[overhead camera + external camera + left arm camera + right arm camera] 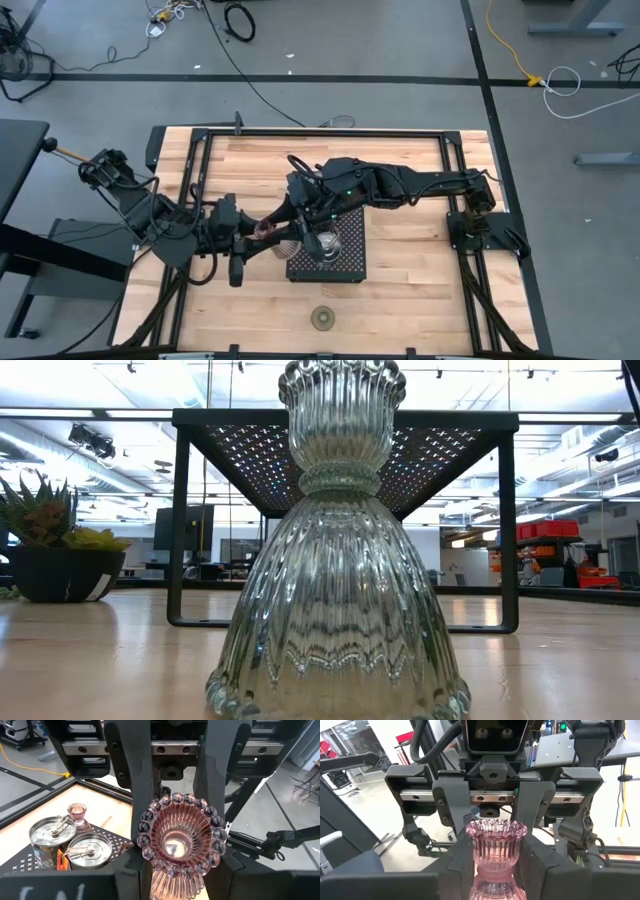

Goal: Pick & Place candle stick holders
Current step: Put the pink glass candle holder on the shelf aligned with the pink glass candle holder

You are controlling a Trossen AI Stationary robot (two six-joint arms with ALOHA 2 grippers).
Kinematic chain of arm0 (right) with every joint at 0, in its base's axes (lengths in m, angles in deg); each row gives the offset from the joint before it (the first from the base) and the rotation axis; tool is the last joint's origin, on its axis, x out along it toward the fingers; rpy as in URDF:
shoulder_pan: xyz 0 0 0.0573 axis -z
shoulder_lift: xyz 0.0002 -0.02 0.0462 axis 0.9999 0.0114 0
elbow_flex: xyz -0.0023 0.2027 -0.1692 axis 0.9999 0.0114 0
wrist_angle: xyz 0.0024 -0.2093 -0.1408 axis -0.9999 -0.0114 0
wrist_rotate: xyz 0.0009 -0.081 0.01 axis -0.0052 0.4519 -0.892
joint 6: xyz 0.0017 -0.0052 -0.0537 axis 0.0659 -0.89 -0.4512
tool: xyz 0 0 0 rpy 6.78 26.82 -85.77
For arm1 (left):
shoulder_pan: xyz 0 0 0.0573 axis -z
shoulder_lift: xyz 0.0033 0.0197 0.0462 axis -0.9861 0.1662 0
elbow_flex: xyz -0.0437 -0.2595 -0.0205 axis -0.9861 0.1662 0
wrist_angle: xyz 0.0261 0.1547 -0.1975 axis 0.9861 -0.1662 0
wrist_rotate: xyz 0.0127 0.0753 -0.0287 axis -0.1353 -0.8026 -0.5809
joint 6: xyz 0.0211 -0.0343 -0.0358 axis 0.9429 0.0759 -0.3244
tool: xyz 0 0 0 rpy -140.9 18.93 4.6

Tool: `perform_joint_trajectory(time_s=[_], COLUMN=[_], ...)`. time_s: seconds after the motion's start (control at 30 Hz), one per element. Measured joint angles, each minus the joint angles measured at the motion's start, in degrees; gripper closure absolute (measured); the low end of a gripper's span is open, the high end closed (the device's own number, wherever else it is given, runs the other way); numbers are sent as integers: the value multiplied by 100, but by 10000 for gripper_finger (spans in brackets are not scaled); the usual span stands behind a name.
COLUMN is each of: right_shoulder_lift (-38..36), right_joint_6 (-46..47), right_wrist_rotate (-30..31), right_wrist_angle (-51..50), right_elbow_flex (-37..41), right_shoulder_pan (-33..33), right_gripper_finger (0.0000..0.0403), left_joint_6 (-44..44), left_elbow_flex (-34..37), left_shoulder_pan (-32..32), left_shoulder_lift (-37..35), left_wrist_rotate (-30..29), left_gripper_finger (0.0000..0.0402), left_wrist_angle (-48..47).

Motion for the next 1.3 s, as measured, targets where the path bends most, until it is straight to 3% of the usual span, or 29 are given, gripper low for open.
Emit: perform_joint_trajectory(time_s=[0.47,0.63,0.93,1.13,1.3], right_shoulder_lift=[-25,-79,-175,-177,-229], right_joint_6=[22,20,-111,-105,-196], right_wrist_rotate=[-123,-181,-224,-173,-142], right_wrist_angle=[13,-10,-181,-263,-354], right_elbow_flex=[8,9,11,11,11], right_shoulder_pan=[17,81,206,289,331], right_gripper_finger=[291,291,291,291,291], left_joint_6=[-112,-138,-146,-153,-153], left_elbow_flex=[-1,-2,-2,-2,-2], left_shoulder_pan=[0,7,7,7,4], left_shoulder_lift=[0,0,1,7,11], left_wrist_rotate=[-23,-32,-72,-266,-339], left_gripper_finger=[271,250,270,227,228], left_wrist_angle=[-20,-50,-125,-167,-176])
